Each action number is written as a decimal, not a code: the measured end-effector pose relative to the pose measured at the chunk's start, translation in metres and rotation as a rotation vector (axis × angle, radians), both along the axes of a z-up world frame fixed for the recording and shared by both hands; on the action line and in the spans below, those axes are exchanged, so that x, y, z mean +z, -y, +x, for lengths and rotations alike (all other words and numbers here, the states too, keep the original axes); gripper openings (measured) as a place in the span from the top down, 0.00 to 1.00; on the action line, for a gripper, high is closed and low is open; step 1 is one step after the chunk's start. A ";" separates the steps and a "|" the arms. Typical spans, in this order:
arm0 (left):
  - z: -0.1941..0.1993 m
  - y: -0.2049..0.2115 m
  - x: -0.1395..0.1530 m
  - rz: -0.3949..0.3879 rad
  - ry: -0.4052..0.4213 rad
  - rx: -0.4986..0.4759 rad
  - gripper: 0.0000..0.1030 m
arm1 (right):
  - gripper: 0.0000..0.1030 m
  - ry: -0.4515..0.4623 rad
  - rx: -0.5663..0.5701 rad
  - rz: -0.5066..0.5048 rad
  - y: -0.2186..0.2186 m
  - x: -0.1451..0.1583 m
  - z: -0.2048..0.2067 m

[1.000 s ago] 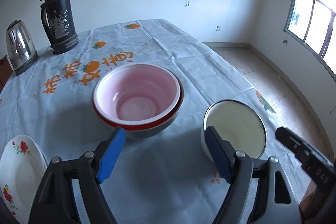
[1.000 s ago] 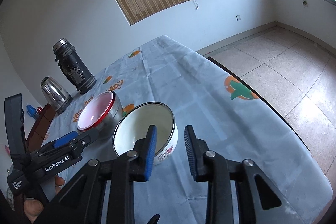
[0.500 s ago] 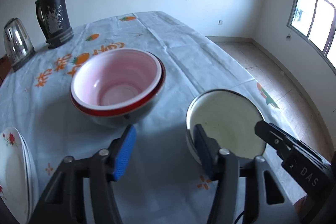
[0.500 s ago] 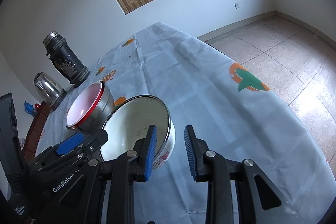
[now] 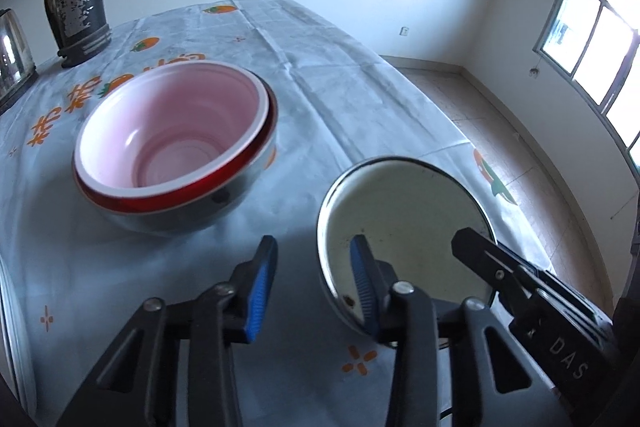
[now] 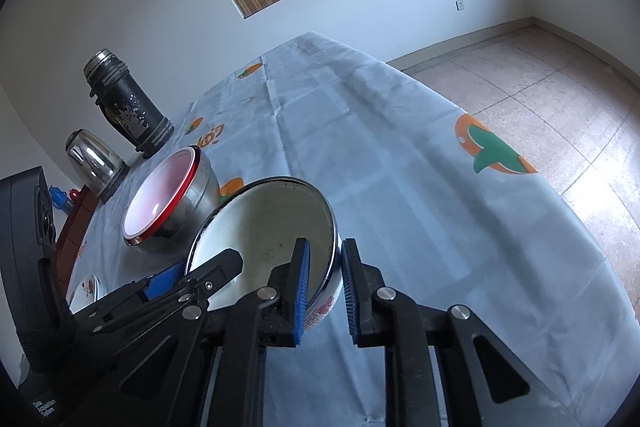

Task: Organize plates and bowls
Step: 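Carry the enamel bowl toward the stacked red and steel bowls, then lower the enamel bowl into the red bowl inside the steel bowl, then open both grippers and withdraw them from the bowl stack, then move both grippers back to the rim of the bowl stack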

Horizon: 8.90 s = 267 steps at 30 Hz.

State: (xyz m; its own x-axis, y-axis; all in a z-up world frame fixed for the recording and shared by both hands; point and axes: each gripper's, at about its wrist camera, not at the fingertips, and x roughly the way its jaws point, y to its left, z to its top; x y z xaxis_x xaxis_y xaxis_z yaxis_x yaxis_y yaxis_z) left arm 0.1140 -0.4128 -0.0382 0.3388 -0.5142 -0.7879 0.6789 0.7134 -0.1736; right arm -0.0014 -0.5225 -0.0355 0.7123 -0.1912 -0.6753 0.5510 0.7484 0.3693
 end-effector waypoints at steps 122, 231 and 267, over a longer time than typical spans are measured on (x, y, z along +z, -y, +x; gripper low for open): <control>0.059 -0.082 0.126 -0.177 0.249 0.133 0.83 | 0.83 0.177 0.171 -0.103 -0.081 0.105 0.075; 0.035 -0.098 0.040 -0.049 0.316 0.280 0.09 | 0.33 0.325 -0.106 -0.207 -0.047 0.036 0.018; -0.062 -0.199 0.077 -0.104 0.385 0.256 0.05 | 0.33 0.350 0.007 -0.334 -0.175 0.086 -0.085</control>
State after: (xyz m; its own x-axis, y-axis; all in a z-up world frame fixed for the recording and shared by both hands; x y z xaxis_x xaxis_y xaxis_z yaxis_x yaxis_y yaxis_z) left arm 0.0521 -0.2136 0.0390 0.7225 -0.4452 -0.5289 0.5122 0.8585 -0.0230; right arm -0.0868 -0.3475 0.0503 0.8879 -0.3512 -0.2972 0.4312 0.8606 0.2710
